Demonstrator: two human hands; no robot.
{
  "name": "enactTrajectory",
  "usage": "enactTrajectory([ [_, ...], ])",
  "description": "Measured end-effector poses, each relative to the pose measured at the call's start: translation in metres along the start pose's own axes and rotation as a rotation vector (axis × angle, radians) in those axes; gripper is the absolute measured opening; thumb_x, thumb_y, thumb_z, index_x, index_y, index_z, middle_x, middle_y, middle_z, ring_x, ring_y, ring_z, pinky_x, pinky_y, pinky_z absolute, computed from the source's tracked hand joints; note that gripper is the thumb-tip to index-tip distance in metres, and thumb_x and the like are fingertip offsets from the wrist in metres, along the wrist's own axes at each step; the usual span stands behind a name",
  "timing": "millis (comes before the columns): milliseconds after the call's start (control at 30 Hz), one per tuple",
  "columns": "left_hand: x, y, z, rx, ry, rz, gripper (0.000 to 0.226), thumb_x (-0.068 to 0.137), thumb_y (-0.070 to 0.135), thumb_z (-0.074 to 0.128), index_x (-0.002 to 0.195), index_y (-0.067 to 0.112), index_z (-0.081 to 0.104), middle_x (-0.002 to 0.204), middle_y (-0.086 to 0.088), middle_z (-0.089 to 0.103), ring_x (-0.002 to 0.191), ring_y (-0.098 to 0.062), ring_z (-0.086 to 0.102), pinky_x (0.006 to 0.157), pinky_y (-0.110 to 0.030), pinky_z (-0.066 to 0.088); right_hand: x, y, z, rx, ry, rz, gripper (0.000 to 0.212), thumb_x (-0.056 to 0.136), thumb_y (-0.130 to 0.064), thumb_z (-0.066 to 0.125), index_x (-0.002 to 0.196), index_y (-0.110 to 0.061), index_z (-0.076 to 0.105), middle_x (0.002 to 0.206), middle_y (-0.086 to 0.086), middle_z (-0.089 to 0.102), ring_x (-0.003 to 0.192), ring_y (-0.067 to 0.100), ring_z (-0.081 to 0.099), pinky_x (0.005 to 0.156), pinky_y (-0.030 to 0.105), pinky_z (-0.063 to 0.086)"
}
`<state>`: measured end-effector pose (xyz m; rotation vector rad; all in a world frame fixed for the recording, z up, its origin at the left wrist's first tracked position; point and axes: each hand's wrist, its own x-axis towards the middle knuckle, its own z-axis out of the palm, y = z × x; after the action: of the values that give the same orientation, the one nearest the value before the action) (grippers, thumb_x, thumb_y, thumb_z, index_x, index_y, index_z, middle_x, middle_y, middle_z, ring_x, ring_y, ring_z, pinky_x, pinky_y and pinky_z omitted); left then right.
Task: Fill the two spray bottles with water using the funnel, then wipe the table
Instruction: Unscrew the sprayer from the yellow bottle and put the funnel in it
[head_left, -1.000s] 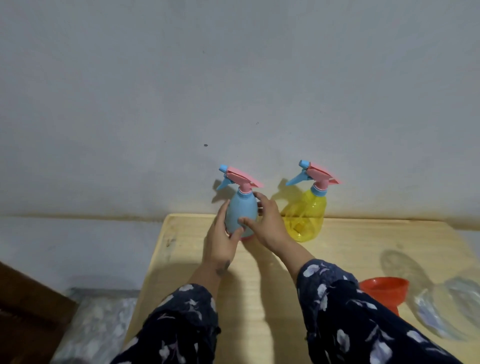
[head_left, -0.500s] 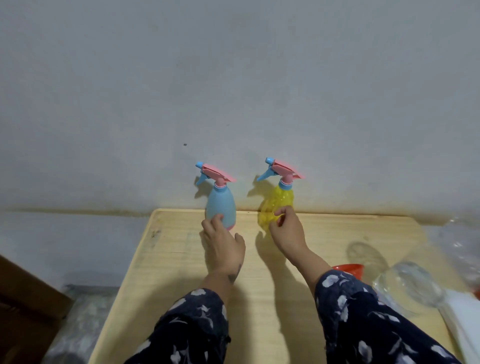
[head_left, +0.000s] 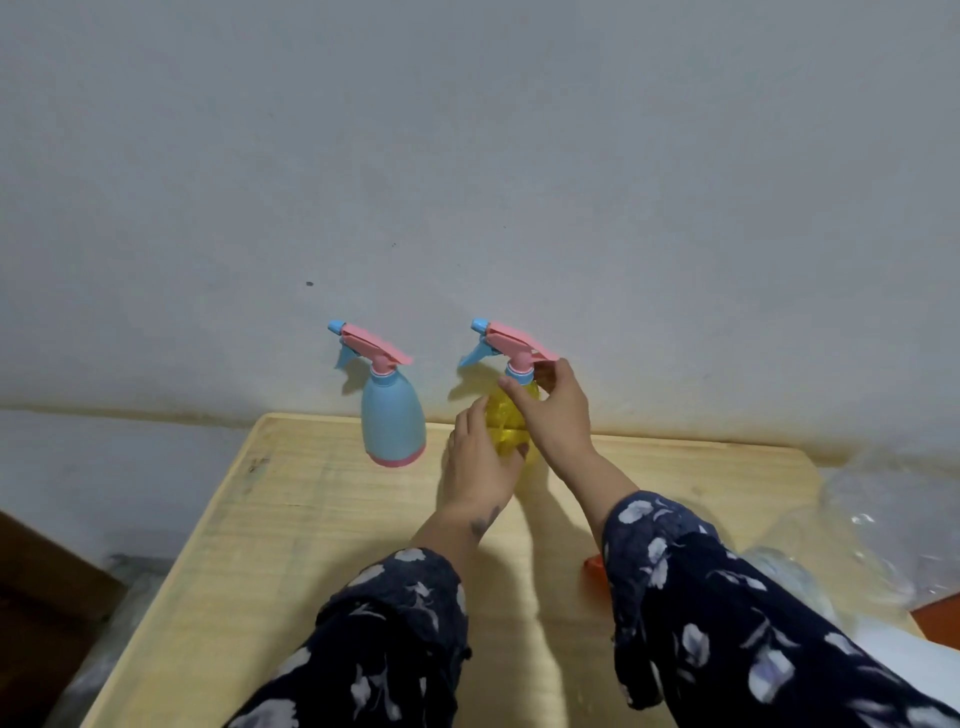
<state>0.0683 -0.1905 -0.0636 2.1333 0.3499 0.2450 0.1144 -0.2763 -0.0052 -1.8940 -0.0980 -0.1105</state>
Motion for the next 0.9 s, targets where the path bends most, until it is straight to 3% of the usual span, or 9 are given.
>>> enactTrajectory([
  [167,-0.018,0.000,-0.009,0.011,0.022,0.058,0.081,0.082,0.043,0.069,0.146,0.034,0.020,0.149,0.009,0.031,0.132,-0.018,0.041,0.104,-0.044,0.043,-0.007,-0.009,0.000,0.040,0.055,0.012,0.030,0.081,-0.036,0.072,0.102,-0.018,0.060,0.092,-0.008,0.063,0.085,0.009,0.059,0.076,0.022,0.045],
  [333,-0.039,0.002,-0.025,-0.005,-0.015,0.026,0.086,0.081,0.052,0.067,0.147,0.041,0.014,0.150,0.012,0.036,0.134,-0.015,0.042,0.101,-0.043,0.046,-0.027,-0.021,0.008,0.041,0.069,0.049,0.038,0.074,-0.045,0.075,0.099,-0.022,0.059,0.092,-0.011,0.062,0.085,0.004,0.058,0.070,0.021,0.045],
  [533,-0.069,-0.006,-0.062,-0.097,-0.049,-0.012,0.085,0.066,0.068,0.063,0.140,0.054,0.025,0.143,0.019,0.046,0.131,-0.015,0.046,0.101,-0.045,0.046,-0.058,-0.038,0.020,0.156,0.110,0.075,0.027,0.076,-0.035,0.076,0.082,-0.018,0.057,0.072,-0.006,0.059,0.071,0.013,0.056,0.066,0.025,0.041],
  [633,-0.081,-0.013,-0.083,-0.178,-0.091,-0.007,0.079,0.063,0.071,0.066,0.134,0.060,0.032,0.131,0.022,0.056,0.122,-0.012,0.055,0.096,-0.045,0.050,-0.079,-0.050,0.026,0.210,0.047,0.064,0.022,0.082,-0.033,0.072,0.089,-0.015,0.062,0.075,-0.005,0.061,0.071,0.011,0.056,0.067,0.025,0.042],
  [800,-0.110,-0.027,-0.115,-0.304,-0.187,-0.010,0.079,0.062,0.065,0.072,0.134,0.052,0.042,0.129,0.013,0.059,0.116,-0.012,0.060,0.097,-0.045,0.051,-0.118,-0.067,0.028,0.250,-0.179,0.087,0.022,0.099,-0.030,0.046,0.108,-0.019,0.063,0.106,0.000,0.066,0.098,0.015,0.059,0.084,0.027,0.046],
  [900,-0.125,-0.030,-0.128,-0.267,-0.198,-0.018,0.087,0.060,0.068,0.069,0.139,0.050,0.036,0.135,0.010,0.055,0.122,-0.016,0.056,0.099,-0.046,0.049,-0.140,-0.074,0.034,0.297,-0.131,0.150,0.028,0.096,-0.034,0.052,0.118,-0.018,0.050,0.096,-0.007,0.061,0.089,0.009,0.059,0.070,0.022,0.044],
])
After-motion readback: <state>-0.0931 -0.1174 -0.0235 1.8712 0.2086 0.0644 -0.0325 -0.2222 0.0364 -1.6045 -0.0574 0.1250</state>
